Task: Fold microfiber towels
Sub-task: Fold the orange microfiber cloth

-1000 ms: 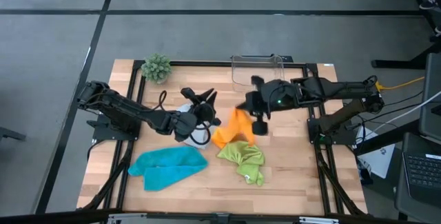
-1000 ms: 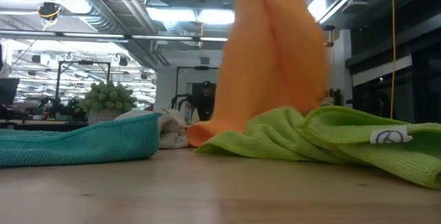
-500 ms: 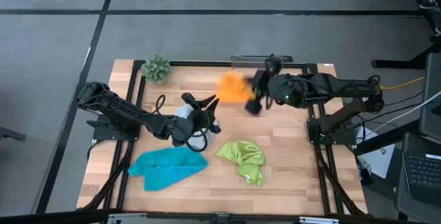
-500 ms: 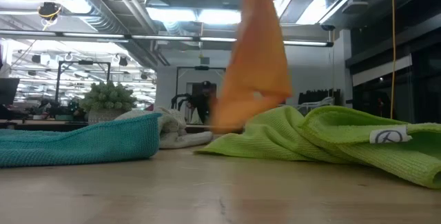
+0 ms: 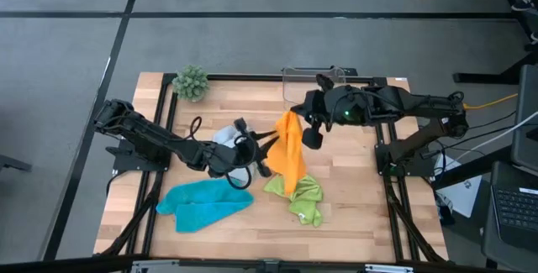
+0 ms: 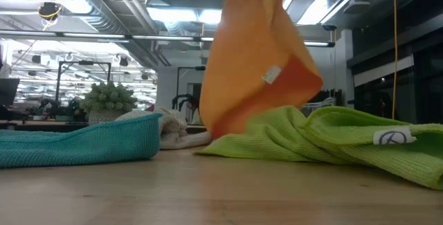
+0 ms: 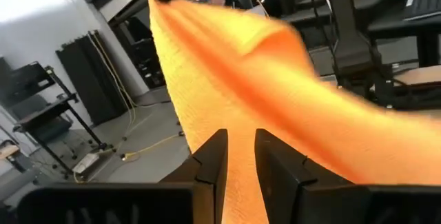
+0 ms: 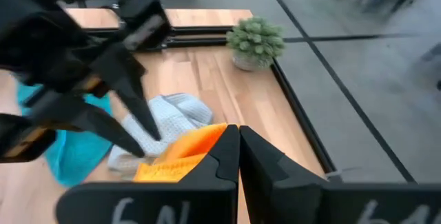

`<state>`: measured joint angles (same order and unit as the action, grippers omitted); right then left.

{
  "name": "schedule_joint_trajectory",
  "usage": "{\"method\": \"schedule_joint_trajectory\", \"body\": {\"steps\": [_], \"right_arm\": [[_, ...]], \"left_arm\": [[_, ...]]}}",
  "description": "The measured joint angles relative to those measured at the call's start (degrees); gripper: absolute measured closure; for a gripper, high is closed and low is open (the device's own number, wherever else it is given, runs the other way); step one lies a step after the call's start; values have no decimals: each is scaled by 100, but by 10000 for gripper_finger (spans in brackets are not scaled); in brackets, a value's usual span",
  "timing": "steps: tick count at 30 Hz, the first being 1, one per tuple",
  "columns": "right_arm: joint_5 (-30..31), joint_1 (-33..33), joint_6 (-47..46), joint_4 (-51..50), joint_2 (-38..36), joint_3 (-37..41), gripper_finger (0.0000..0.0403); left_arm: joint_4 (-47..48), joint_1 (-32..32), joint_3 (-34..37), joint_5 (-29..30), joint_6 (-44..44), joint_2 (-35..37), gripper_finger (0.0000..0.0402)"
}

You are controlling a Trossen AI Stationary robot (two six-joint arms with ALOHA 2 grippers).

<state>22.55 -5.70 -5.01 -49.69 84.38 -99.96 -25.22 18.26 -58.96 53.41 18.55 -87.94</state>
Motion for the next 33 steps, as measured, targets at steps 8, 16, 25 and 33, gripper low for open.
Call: {"method": "schedule_joint_trajectory", "body": {"steps": [8,16,25,33], "right_arm": [[-54,255,-203,37,129,6,395],[-623,321,83,129,396,8,395],[-617,383,129,162,522,12,395],[-617,383,232,126,415,12,395]], "left_arm": [[-638,-369,0,-382,102,0,335],[-681,-881,0,-408,107,0,335],[-890,-889,2,-919,111,0,335],[-341,-919,2,834,437,0,335]]}}
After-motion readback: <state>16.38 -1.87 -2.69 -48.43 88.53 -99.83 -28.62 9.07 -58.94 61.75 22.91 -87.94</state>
